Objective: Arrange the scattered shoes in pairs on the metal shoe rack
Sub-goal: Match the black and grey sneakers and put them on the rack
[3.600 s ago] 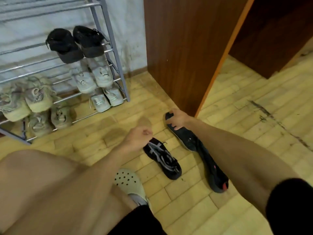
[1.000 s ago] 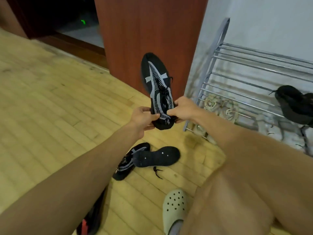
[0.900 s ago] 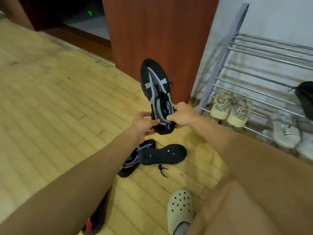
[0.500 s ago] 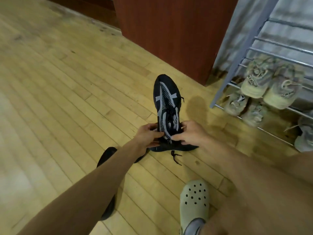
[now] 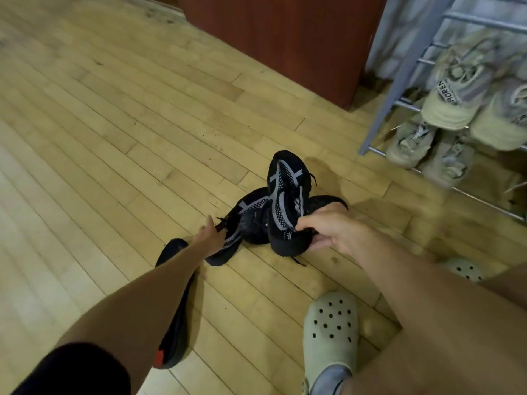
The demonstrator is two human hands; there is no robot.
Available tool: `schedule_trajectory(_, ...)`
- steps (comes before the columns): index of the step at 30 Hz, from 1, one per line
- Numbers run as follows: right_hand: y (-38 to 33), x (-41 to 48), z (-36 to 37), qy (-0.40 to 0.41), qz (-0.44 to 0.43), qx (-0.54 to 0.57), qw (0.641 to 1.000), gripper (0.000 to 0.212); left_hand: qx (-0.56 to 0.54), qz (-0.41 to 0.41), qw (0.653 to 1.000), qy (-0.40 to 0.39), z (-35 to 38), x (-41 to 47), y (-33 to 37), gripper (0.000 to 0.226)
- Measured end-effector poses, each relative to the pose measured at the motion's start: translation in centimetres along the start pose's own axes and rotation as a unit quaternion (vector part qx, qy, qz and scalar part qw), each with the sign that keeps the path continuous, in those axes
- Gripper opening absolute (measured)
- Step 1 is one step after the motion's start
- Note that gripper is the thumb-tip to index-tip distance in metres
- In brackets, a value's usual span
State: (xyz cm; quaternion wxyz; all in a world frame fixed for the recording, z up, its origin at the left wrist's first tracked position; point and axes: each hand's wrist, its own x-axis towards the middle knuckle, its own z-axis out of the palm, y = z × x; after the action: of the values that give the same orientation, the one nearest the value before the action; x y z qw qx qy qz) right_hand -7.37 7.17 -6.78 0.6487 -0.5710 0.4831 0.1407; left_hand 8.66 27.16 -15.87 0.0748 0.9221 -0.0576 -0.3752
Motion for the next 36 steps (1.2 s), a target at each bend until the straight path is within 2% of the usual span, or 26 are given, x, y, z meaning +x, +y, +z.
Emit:
schedule_trajectory(3,0.0,0.2,-0.7,0.002,-0.004,-0.002,1.0,0.02,0.028,-0.006,0.999,0.028,1.3,0.1,-0.2,0.049)
schedule_trajectory(9,0.6,-0.2,-1.8,0.001,-0.006,-0.01,1.0,0.025,0.045,-0.017,0.999,0.013,2.9,-0.6,-1.8,0.058)
schedule_trajectory(13,1.1,-0.9,-2.2,0.001,-0.01,-0.056,0.998,0.023,0.011,-0.019,1.0,0.011,4.5,-1.7,-3.5,0.058)
schedule_trajectory(17,1.2,-1.9,-2.4,-0.015,-0.01,-0.104,0.994,0.019,-0.099,-0.024,0.995,0.011,6.9,-3.5,-4.6,0.056)
schedule_trajectory(20,1.3,-2.5,-2.1,-0.018,-0.014,-0.136,0.99,0.022,-0.214,-0.054,0.975,0.011,7.4,-4.5,-4.6,0.049)
schedule_trajectory(23,1.4,-3.3,-1.7,-0.016,-0.018,-0.148,0.989,0.025,-0.311,-0.094,0.945,-0.029,7.1,-5.0,-3.6,0.034)
schedule_trajectory(25,1.5,-3.9,-1.4,-0.015,-0.019,-0.155,0.988,0.03,-0.378,-0.13,0.914,-0.065,7.4,-5.5,-3.4,0.024)
schedule_trajectory(29,1.9,-4.9,-1.1,-0.002,-0.034,-0.163,0.986,0.033,-0.47,-0.173,0.852,-0.152,8.0,-7.4,-4.2,0.022)
schedule_trajectory(32,2.1,-5.3,-1.0,0.021,-0.04,-0.19,0.981,0.033,-0.473,-0.162,0.849,-0.171,6.7,-8.9,-5.3,0.012)
schedule_trajectory(36,1.6,-6.5,-0.2,0.104,-0.098,-0.342,0.929,0.025,-0.451,-0.146,0.871,-0.129,3.8,-11.2,-8.2,0.012)
